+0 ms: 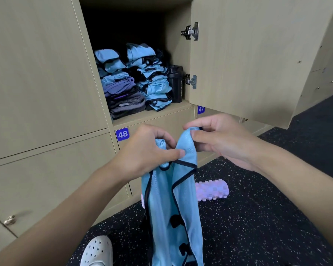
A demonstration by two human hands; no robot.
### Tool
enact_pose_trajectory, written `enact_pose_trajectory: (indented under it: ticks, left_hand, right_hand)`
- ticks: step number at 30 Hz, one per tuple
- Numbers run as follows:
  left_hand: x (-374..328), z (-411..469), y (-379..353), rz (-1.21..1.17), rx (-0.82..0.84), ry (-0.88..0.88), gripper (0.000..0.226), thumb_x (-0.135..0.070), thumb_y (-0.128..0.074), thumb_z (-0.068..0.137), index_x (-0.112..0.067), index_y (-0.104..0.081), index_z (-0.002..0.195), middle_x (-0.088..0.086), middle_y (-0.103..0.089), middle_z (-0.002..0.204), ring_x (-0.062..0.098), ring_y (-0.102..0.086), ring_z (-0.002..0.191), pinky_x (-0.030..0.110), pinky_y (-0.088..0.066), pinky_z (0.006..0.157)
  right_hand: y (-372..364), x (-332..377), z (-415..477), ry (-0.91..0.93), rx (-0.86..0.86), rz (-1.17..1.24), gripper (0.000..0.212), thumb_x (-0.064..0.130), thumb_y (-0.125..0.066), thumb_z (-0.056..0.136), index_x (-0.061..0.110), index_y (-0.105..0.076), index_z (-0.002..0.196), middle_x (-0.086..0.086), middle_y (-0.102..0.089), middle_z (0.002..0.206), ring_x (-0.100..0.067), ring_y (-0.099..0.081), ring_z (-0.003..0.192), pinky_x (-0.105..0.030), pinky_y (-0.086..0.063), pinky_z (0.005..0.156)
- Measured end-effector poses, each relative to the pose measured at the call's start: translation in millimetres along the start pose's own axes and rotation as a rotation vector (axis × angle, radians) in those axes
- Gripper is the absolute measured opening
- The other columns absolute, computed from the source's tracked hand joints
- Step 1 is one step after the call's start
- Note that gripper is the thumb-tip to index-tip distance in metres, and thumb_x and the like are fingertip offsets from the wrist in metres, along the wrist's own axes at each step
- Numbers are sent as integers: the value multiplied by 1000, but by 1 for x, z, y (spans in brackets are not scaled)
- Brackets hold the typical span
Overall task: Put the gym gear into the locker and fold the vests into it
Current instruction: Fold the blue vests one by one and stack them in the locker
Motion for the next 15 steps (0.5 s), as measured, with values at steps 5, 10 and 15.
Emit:
enact_pose_trajectory:
  ticks: [5, 10, 15]
  left_hand:
    - [1, 0, 6, 48, -21, -17, 14, -18, -78, 81, -15, -69, 70, -1, -55, 57, 10, -37, 42, 20, -31, 42]
    - [-7, 0, 21, 98, -84, -84, 13, -10, -74, 81, -18, -69, 72, 2, -65, 66, 7, -41, 44, 21, -35, 44]
    - [-14, -3, 29, 109, -158, -117, 14, -5, -70, 82, -19, -73, 81, -8, -70, 80, 13, -63, 66, 24, -49, 60]
  right_hand:
    - [6, 1, 0, 14, -56, -99, 23, 21, -55, 100, 6, -72, 97, -12, -76, 89, -23, -75, 77, -34, -62, 75]
    - [18, 8, 3, 163, -177, -345, 9, 10, -69, 90, 13, -75, 84, -1, -75, 78, 1, -63, 64, -14, -50, 68]
    - [19, 15, -1, 239, -240, -385, 10, 8, -71, 88, 17, -72, 91, 3, -74, 85, 7, -59, 62, -3, -42, 65]
Point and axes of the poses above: each hand's wrist, its own z-axis towards the middle knuckle, its own y-axis out of the back of the hand, x = y × z, the point moved 9 cm from there along z, towards the middle knuckle
